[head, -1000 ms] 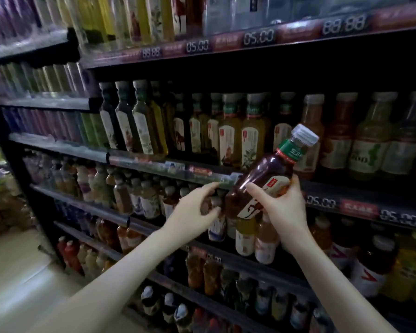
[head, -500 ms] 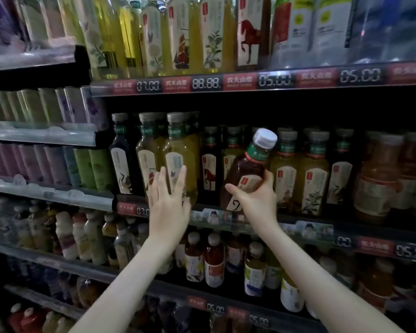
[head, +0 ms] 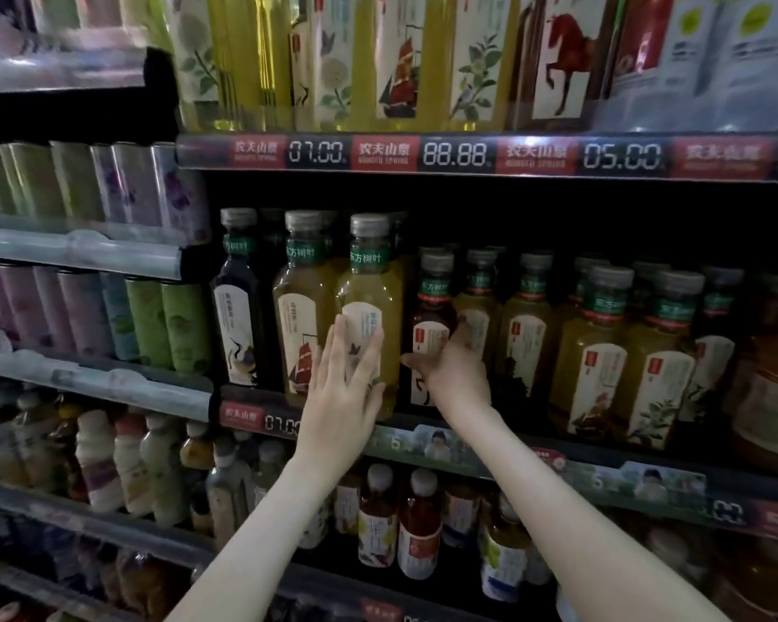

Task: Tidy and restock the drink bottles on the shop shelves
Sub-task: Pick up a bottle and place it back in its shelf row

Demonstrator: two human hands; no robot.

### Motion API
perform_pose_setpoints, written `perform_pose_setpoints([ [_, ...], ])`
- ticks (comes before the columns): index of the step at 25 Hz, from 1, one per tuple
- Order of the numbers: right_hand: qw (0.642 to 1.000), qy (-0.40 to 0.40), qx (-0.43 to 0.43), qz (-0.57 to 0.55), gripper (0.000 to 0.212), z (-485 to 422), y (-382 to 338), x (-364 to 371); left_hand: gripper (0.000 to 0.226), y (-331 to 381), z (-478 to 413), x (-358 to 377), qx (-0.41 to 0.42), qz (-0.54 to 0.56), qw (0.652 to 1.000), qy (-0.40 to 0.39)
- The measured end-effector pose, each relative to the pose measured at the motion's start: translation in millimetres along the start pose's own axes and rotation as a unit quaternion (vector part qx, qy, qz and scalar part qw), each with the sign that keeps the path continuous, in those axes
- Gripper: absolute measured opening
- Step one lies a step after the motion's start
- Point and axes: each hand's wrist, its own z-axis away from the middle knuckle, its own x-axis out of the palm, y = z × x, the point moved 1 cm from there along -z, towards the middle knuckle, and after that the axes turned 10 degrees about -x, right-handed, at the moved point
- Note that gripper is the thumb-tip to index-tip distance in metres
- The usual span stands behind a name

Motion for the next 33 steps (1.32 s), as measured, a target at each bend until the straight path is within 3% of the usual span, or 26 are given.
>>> perform_pose_setpoints([
  [3, 0.999, -0.042, 0.019, 0.019, 0.097, 0.3, -1.9, 1.0, 0.07, 0.2, 0.0, 4.4, -0.002, 0.014, 1.0, 0.006],
  [5, 0.998, -0.046, -0.024, 0.041, 0.095, 12.0, -2.5, -7.3, 0.064, 12.3, 3.3, 5.7, -0.026, 0.022, 0.999, 0.014],
  [9, 0.987, 0.018, -0.148, 0.063, 0.077, 51.2, 5.2, -59.2, 0.056, 73.0, 18.9, 18.3, -0.025, 0.043, 0.998, 0.026],
  [12, 0.979, 0.072, -0.174, 0.08, 0.064, 84.7, 40.6, -133.4, 0.055, 154.3, 30.6, 35.5, 0.016, 0.097, 0.995, 0.009],
  [17, 0.96, 0.156, -0.152, 0.175, 0.051, 170.1, 136.4, -307.2, 0.059, 346.8, 62.9, 63.2, 0.081, 0.219, 0.971, -0.049],
  [26, 0.911, 0.25, -0.041, 0.326, 0.048, 365.7, 304.2, -671.8, 0.057, 774.0, 159.8, 105.2, 0.136, 0.361, 0.917, -0.099],
  [33, 0.889, 0.307, 0.019, 0.34, 0.052, 419.3, 433.4, -850.6, 0.057, 994.4, 199.0, 187.4, 0.191, 0.388, 0.894, -0.117],
])
